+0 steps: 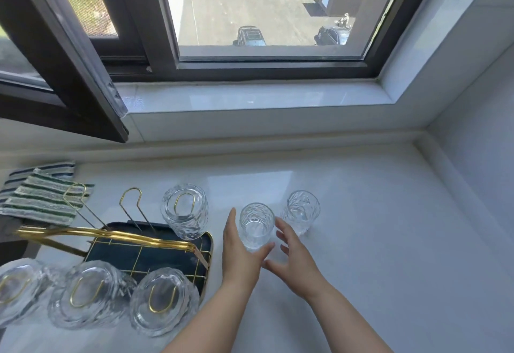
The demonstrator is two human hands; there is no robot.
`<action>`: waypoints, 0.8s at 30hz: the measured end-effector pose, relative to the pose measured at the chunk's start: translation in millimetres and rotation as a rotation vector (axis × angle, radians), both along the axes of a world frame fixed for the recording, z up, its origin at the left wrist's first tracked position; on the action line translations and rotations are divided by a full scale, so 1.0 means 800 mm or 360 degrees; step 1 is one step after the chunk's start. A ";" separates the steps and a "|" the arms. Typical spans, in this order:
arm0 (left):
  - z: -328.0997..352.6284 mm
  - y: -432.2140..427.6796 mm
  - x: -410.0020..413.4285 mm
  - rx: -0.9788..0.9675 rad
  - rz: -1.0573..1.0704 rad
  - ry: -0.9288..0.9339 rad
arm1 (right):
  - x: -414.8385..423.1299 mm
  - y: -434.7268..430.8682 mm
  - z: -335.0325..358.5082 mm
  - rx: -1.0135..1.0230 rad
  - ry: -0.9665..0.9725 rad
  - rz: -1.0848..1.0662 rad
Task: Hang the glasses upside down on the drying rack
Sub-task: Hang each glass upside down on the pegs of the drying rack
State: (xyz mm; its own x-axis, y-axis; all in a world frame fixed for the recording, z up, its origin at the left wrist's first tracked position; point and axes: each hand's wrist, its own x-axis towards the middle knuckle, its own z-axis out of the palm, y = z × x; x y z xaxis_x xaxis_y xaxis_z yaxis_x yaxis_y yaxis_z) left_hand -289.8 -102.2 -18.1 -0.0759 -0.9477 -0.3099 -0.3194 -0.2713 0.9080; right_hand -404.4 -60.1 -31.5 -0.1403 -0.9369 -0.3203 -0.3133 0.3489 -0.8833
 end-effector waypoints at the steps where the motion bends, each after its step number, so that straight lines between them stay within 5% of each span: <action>1: -0.001 -0.003 -0.004 -0.0014 -0.0002 0.0021 | 0.002 -0.004 -0.002 0.0001 -0.0005 0.0008; 12: 0.039 0.013 -0.004 -0.0143 0.0135 0.0059 | 0.004 0.004 0.023 -0.0153 -0.0245 -0.0120; 19: 0.137 0.047 0.025 -0.0255 0.0013 0.0539 | 0.008 0.030 0.087 -0.0162 -0.1283 0.0055; 24: 0.186 0.051 0.072 -0.0358 -0.0106 0.0806 | 0.046 0.022 0.144 -0.0346 -0.1628 0.0221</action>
